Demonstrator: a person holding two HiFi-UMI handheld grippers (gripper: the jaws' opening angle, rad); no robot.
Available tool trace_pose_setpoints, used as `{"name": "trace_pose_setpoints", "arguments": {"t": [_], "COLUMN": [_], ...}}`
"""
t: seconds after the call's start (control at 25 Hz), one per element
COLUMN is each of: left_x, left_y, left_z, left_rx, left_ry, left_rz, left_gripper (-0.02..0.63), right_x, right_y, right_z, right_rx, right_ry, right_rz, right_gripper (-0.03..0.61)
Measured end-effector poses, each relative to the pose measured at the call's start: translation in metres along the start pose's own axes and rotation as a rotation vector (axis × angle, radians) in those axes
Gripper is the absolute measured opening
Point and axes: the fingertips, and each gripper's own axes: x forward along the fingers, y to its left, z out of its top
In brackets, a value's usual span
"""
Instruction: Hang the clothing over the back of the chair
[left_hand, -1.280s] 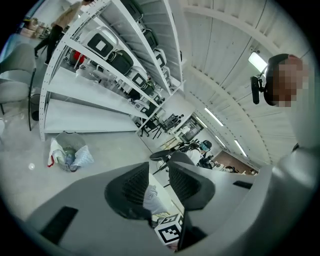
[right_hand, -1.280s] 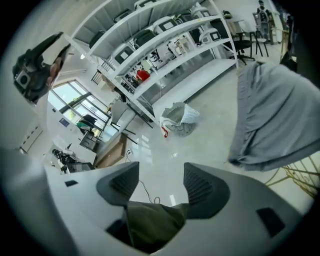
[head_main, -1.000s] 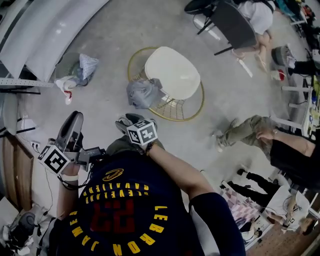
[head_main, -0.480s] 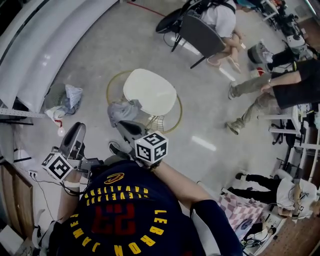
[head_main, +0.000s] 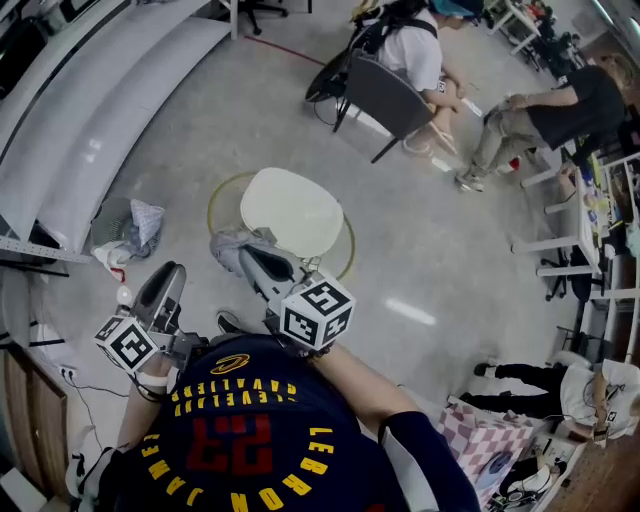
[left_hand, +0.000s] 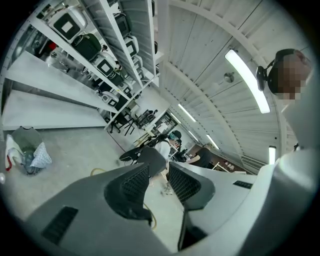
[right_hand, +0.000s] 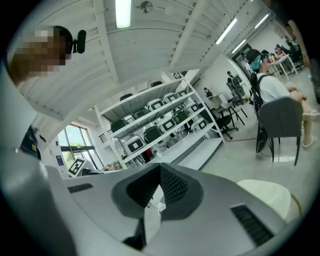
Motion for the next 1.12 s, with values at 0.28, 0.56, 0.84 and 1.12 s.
{"name": "trace_pose_setpoints", "arguments": {"t": [0.28, 0.56, 0.84, 1.12], "left_x": [-0.001, -0.002, -0.013, -0.020], "left_y": [-0.006, -0.002, 0.014, 0.013], "left_z": [0.002, 0.008, 0.017, 0.017], "left_rx": [0.017, 0.008, -0.015, -0.001], "left_ry": [-0.003, -0.020, -0.046, -0.051], "left_rz": [-0.017, -0.012, 0.018, 0.021], "left_gripper": [0.129, 0.129, 0.129, 0.129], "right_x": [-0.006, 0.001, 0.019, 0.016], "right_y": [0.029, 0.045, 0.057, 0.063], "right_z": [0.032, 0.037, 0.041, 0.042], "right_rx": [-0.105, -0.193, -0.250, -0.268], "right_ry": [-0.046, -0.068, -0.064, -0.070], "right_rz": [0.016, 0.040, 0.058, 0.051], "right_gripper": [0.009, 0.009, 0.009, 0.009]}}
